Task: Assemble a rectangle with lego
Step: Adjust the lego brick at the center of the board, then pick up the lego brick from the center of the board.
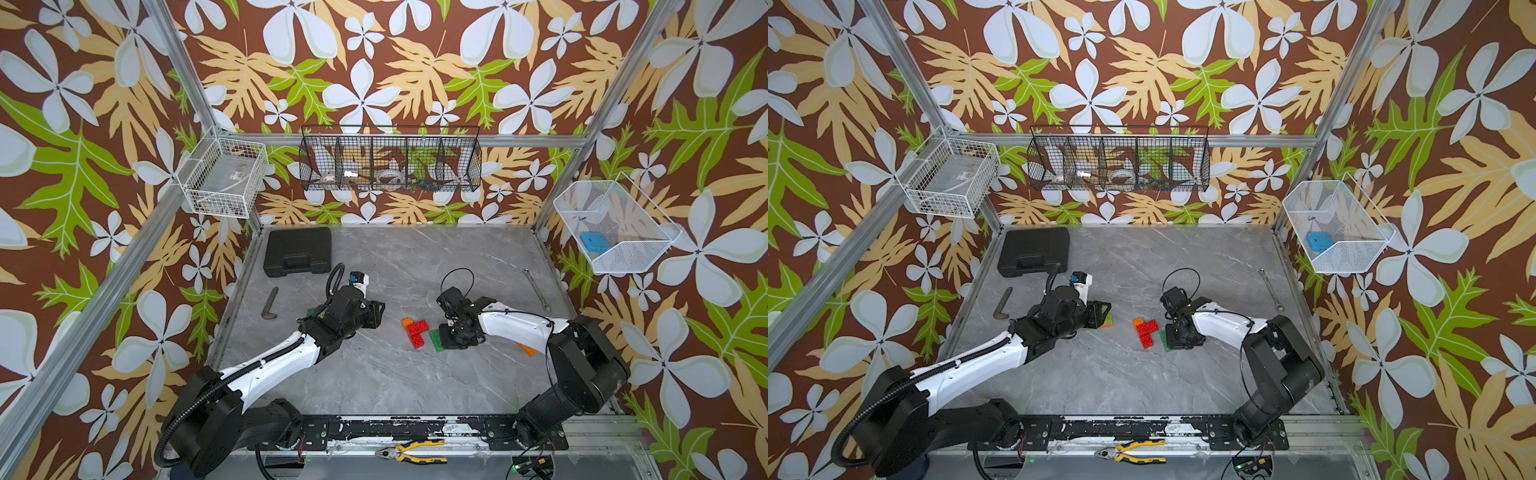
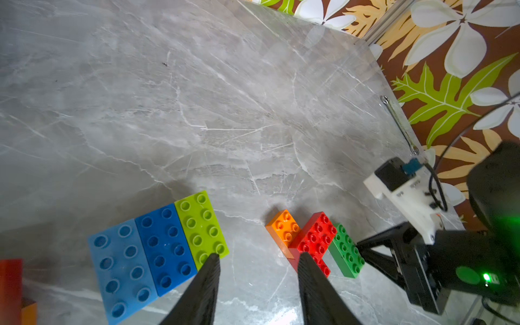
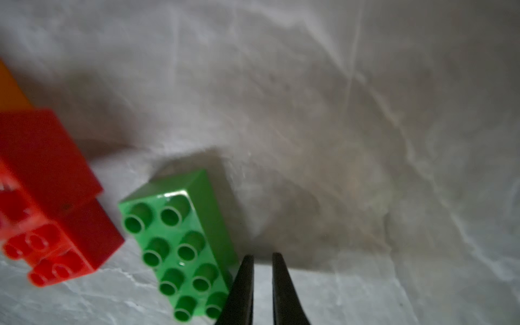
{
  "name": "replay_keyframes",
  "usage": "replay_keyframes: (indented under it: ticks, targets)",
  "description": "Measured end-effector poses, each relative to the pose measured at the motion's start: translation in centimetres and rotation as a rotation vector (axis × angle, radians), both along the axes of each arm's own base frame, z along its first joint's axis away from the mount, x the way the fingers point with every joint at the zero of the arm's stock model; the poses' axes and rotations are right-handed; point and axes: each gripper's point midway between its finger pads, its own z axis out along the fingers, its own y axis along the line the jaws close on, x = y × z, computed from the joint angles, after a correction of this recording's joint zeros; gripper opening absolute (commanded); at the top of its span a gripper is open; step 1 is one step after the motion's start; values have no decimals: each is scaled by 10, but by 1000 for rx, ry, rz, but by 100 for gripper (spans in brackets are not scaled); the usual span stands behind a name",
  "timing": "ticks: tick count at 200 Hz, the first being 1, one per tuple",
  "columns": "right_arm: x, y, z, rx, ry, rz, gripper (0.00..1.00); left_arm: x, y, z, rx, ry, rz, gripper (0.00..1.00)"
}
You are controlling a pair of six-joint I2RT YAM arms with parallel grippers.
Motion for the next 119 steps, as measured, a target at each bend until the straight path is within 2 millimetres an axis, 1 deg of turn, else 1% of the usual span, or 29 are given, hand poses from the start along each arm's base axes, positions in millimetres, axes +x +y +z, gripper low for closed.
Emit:
replay_keyframes:
  ticks: [8, 24, 38, 47, 59, 68, 72, 78, 83, 90, 94, 99, 107, 119]
  targets:
    - [-4, 5, 0, 7, -2, 0, 14, 0, 0, 0, -1, 1, 0, 47]
    - [-19, 30, 2, 55, 10, 47, 15, 1, -1, 1, -2, -2, -1, 47]
    - [-33, 54, 11, 121, 22, 95, 16, 2, -2, 4, -6, -7, -2, 47]
    - [-36, 65, 19, 161, 20, 119, 17, 2, -2, 4, -5, -10, 0, 47]
    - [-34, 68, 30, 185, 0, 130, 18, 2, -2, 5, -1, -13, 0, 47]
    - [-28, 61, 38, 185, -18, 138, 20, 2, -2, 5, 1, -15, -2, 48]
    - [-25, 56, 41, 180, -26, 138, 23, 2, -2, 5, 2, -15, -2, 48]
    - [-19, 47, 44, 160, -39, 133, 30, 2, -1, 4, 4, -16, -4, 49]
    - [-15, 40, 45, 139, -49, 135, 40, 2, -1, 3, 8, -16, -6, 50]
    - [-9, 28, 47, 90, -73, 148, 50, 0, -1, 1, 10, -14, -8, 54]
    - [-8, 25, 48, 75, -79, 161, 59, 0, -1, -1, 12, -10, -9, 56]
    - [-9, 22, 49, 56, -82, 190, 65, -2, -2, -4, 15, -6, -13, 59]
    - [-9, 21, 50, 41, -86, 230, 71, -6, -4, -9, 25, -2, -19, 65]
    - [-8, 19, 48, 12, -95, 293, 78, -18, -12, -18, 32, 11, -57, 72]
